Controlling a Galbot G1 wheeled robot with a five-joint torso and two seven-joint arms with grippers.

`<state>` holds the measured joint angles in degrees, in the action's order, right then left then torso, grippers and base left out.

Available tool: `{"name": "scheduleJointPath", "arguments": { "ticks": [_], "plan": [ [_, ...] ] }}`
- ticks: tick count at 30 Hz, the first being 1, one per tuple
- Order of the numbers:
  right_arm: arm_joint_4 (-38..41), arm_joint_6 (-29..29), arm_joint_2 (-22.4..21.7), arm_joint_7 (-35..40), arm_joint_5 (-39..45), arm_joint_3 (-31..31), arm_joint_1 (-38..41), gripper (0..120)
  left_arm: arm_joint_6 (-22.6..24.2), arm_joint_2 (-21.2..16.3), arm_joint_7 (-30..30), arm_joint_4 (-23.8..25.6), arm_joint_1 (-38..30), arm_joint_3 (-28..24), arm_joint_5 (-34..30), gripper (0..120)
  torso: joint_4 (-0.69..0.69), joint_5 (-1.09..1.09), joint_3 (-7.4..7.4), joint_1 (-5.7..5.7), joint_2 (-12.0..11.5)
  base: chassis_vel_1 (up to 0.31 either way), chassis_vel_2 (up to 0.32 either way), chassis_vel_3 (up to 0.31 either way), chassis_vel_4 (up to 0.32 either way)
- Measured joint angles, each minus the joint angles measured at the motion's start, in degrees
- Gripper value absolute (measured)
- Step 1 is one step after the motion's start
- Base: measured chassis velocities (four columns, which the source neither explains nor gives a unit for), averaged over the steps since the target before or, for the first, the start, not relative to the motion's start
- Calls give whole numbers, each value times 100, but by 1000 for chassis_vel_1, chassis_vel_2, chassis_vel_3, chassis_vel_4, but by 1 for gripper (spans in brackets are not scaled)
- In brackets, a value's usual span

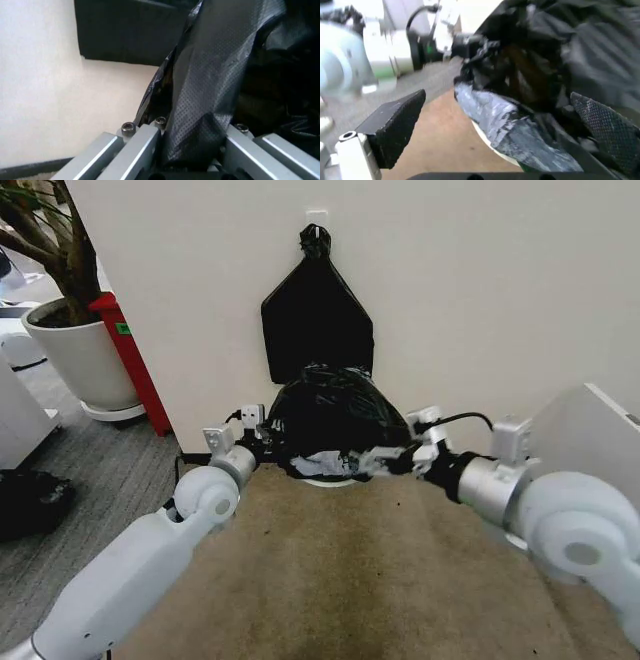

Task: Place the garbage bag over the trash bin.

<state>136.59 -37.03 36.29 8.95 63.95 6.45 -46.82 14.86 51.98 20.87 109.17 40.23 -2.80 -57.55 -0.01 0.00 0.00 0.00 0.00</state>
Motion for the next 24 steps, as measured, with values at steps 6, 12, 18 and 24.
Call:
{"name": "scheduleJointPath", "arguments": {
  "ticks": [6, 12, 18, 24],
  "plan": [
    [-281, 9, 163, -35, -400, -692, 537, 92, 51, -55, 20, 106, -110, -80, 122, 1, 2, -1, 0, 0, 0, 0, 0, 0, 0],
    [-503, -73, 273, -6, -521, -1053, 706, 69, 75, -102, 21, 189, -199, -111, 148, 1, 2, 0, 0, 0, 0, 0, 0, 0, 0],
    [-574, -84, 228, 10, -729, -1052, 568, 49, 91, -112, 17, 233, -214, -112, 148, 1, 1, 0, 0, 0, 0, 0, 0, 0, 0],
    [-584, -74, 158, 19, -884, -1016, 506, 30, 98, -98, 5, 275, -189, -125, 144, 1, 1, 0, 0, 0, 0, 0, 0, 0, 0]
  ]
}}
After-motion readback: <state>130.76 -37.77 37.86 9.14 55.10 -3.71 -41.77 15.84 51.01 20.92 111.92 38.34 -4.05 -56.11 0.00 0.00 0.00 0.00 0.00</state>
